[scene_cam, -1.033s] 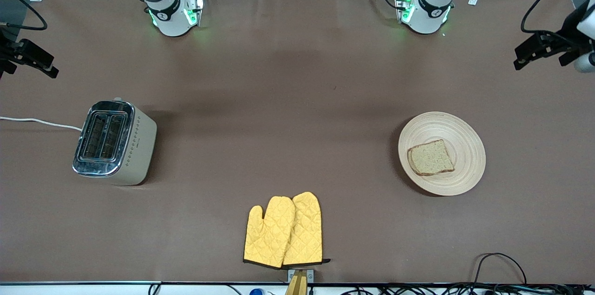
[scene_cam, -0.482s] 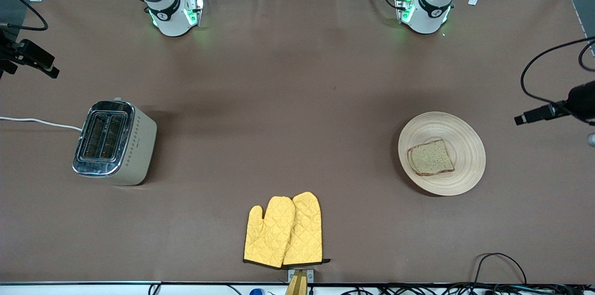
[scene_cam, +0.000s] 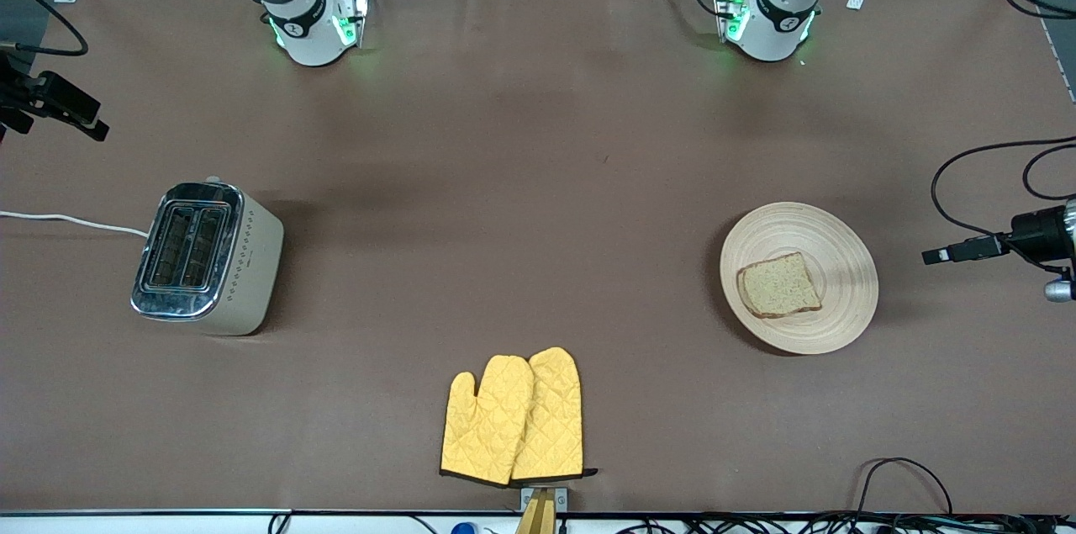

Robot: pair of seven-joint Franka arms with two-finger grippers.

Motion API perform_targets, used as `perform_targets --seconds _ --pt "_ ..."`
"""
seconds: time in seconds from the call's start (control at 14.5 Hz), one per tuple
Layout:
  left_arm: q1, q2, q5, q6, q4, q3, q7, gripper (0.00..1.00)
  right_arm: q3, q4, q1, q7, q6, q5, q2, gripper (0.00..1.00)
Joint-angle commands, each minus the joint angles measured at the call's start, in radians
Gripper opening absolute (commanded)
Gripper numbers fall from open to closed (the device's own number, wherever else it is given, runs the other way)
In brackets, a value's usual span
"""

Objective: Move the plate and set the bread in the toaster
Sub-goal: 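Reach the left gripper toward the rim of the wooden plate, then push the wooden plate with the left gripper toward the toaster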

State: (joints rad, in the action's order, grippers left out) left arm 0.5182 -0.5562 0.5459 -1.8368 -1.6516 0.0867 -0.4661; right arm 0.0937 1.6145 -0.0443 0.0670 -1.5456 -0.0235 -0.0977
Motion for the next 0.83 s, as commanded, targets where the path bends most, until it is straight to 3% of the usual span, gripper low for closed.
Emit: perform_targets --seconds 0.0,0.14,0.41,0.76 --pt "0.028 -0.097 0.081 -0.007 0.041 0.01 -0.102 1.0 -0.006 0.005 0.004 0.013 0.005 -0.007 -0.005 1.0" --pt "0.039 -0.174 0.109 -0.007 0.091 0.01 -0.239 1.0 -0.006 0.005 0.004 0.013 0.005 -0.007 -0.005 1.0" --pt "0.037 -0.232 0.193 -0.006 0.096 0.014 -0.33 1.0 -0.006 0.005 0.004 0.013 0.005 -0.006 -0.005 1.0" --pt "0.029 -0.278 0.223 0.002 0.102 0.028 -0.368 0.83 -0.006 0.005 0.004 0.013 0.005 -0.006 -0.005 1.0"
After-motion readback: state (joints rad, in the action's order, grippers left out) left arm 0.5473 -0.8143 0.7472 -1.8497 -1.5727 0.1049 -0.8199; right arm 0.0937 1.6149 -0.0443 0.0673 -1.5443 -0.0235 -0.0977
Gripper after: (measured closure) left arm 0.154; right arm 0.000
